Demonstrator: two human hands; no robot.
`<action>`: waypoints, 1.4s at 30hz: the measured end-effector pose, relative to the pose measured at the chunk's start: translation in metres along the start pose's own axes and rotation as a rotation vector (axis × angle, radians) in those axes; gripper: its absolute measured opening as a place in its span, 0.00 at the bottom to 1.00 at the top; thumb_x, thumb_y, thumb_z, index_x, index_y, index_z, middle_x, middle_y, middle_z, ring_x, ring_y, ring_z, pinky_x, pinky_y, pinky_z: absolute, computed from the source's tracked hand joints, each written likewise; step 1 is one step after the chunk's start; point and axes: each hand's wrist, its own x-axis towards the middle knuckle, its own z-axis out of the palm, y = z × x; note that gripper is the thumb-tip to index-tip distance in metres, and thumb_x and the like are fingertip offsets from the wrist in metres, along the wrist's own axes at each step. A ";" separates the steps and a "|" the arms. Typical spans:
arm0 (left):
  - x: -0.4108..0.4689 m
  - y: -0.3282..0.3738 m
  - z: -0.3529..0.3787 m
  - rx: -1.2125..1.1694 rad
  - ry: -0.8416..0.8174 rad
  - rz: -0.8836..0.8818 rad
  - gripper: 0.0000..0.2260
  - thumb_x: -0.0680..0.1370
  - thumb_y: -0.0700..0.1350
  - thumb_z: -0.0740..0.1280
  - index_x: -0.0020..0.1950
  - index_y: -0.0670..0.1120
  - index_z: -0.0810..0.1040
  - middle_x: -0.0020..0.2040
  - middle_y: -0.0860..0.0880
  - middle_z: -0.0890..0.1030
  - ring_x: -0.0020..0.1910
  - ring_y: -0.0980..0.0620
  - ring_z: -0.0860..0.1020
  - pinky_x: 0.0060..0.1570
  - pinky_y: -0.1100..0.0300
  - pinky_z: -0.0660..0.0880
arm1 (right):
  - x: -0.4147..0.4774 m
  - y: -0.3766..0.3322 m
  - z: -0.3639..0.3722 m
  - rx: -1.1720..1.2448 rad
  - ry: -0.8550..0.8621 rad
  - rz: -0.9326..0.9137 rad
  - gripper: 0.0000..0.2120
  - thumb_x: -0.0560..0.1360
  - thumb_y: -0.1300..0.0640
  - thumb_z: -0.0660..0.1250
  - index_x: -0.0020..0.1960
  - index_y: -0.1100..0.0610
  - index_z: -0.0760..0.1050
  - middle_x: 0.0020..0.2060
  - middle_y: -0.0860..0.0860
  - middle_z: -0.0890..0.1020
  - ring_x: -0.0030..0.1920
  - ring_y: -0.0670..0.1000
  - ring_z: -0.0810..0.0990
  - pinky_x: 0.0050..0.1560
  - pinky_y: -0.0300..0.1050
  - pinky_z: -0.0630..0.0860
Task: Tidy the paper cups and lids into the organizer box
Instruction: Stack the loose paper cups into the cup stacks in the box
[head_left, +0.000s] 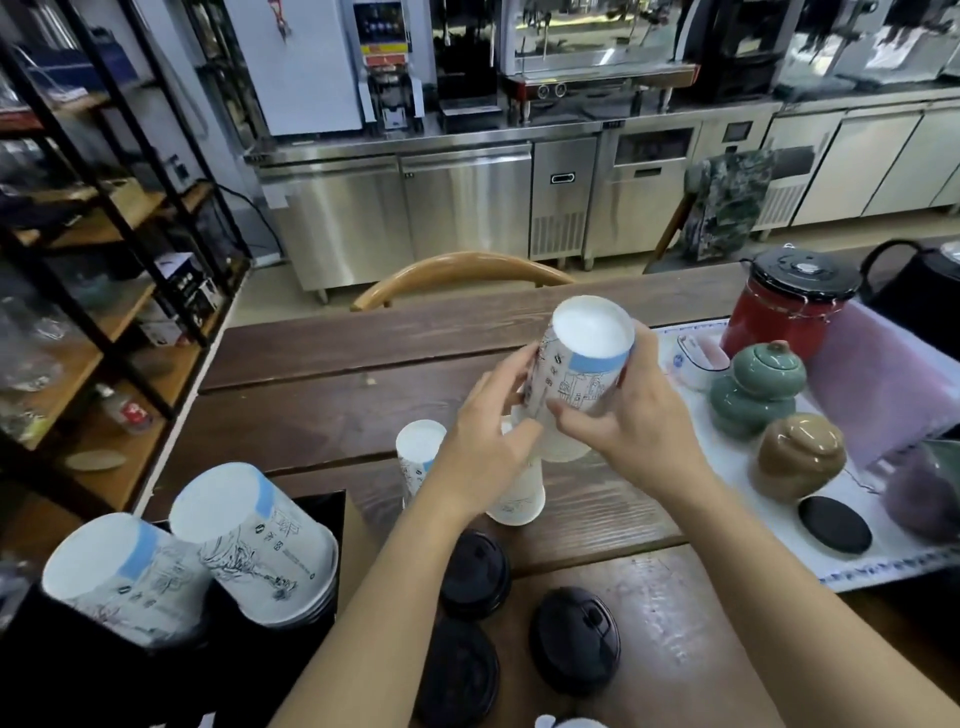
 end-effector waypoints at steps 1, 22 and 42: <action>0.000 -0.004 -0.004 -0.013 0.017 -0.024 0.25 0.72 0.43 0.62 0.60 0.71 0.66 0.64 0.54 0.74 0.64 0.56 0.73 0.64 0.53 0.71 | 0.001 -0.002 0.007 0.005 -0.023 0.000 0.39 0.64 0.52 0.76 0.67 0.54 0.58 0.58 0.48 0.75 0.57 0.52 0.76 0.50 0.50 0.74; 0.009 -0.098 0.015 -0.352 0.050 -0.713 0.12 0.81 0.55 0.54 0.53 0.54 0.74 0.52 0.54 0.78 0.56 0.53 0.76 0.59 0.54 0.70 | -0.009 0.104 0.118 0.105 -0.529 0.312 0.40 0.56 0.47 0.79 0.63 0.48 0.64 0.57 0.49 0.74 0.60 0.50 0.73 0.60 0.50 0.75; 0.007 -0.016 -0.036 -0.395 0.496 -0.090 0.09 0.80 0.47 0.58 0.50 0.50 0.78 0.52 0.49 0.81 0.50 0.59 0.79 0.45 0.70 0.75 | 0.034 -0.010 0.082 0.456 -0.286 -0.018 0.36 0.60 0.59 0.78 0.60 0.44 0.61 0.60 0.49 0.75 0.61 0.44 0.74 0.59 0.43 0.75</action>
